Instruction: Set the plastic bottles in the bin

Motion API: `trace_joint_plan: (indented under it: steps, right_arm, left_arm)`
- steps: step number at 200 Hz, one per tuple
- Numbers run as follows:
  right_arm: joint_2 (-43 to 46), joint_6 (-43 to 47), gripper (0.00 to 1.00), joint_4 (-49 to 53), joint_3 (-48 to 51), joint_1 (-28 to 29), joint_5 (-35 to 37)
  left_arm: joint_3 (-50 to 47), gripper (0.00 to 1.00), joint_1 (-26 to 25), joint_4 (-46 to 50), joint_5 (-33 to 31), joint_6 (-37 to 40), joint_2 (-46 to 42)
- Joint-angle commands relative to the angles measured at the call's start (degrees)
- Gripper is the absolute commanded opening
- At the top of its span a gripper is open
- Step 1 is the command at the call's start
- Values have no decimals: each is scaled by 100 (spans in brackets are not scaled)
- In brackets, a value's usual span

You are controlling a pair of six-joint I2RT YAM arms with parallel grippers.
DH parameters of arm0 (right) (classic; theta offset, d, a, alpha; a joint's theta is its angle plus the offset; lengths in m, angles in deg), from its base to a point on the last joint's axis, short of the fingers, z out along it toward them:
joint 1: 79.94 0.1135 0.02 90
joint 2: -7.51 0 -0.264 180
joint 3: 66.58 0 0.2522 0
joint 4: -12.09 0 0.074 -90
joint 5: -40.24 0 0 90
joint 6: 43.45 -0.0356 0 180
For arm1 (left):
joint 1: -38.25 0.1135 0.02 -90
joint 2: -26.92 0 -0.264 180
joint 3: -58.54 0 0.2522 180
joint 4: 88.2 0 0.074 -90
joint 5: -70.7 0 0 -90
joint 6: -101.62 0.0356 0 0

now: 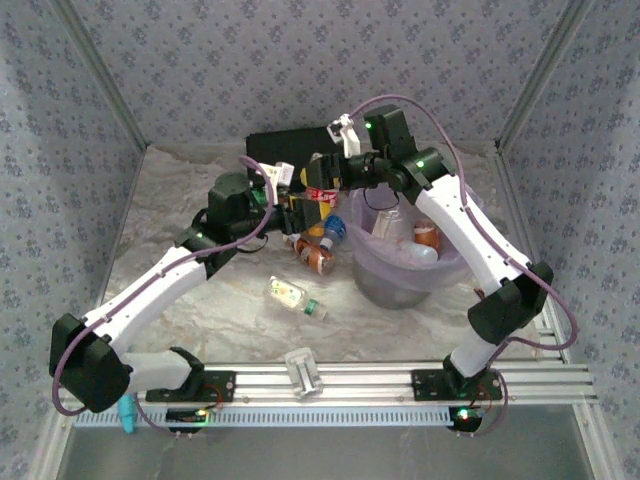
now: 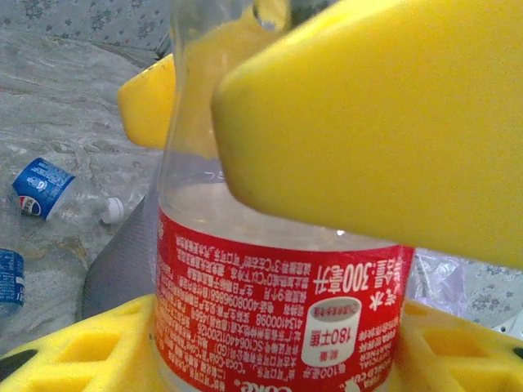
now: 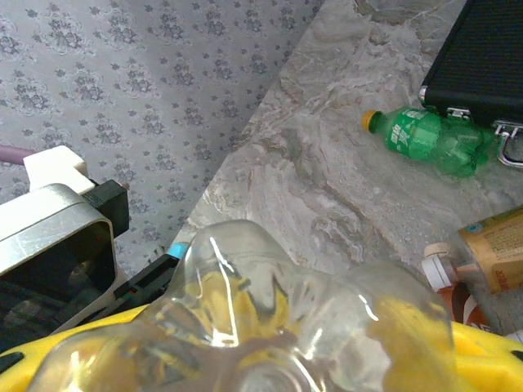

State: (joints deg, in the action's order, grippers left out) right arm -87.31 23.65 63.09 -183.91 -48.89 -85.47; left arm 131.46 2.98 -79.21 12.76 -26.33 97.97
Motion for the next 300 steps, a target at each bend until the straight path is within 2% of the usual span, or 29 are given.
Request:
trace_joint_plan:
  steps: [1,24,44,110,149,173,215,263,300]
  right_arm:
    - [153,-12,55,-89,-189,-63,68]
    - [198,-7,50,-106,-300,-121,92]
    - [283,89,49,5,-471,-207,174]
    - [1135,299,46,291,-556,-1096,505]
    - [1687,602,45,869,-264,-1827,1052]
    - [1893,611,44,1021,179,-2086,1429]
    - [1900,596,43,930,924,-2055,1655]
    - [1856,391,43,559,1818,-1851,1500]
    - [1813,1,43,97,2441,-1692,1078]
  left_arm:
    - [192,46,-20,-202,-16,98,6]
    - [173,78,-16,-154,-102,126,-27]
    - [140,88,-21,55,-220,249,-114]
    - [-253,90,150,697,-628,396,-475]
    - [-459,89,339,1349,-959,364,-600]
    - [-634,88,388,1692,-1195,291,-605]
    - [-767,87,424,2599,-1743,110,-488]
    - [-1061,85,437,2448,-1823,-106,-541]
    - [-1023,84,438,2316,-1765,-154,-376]
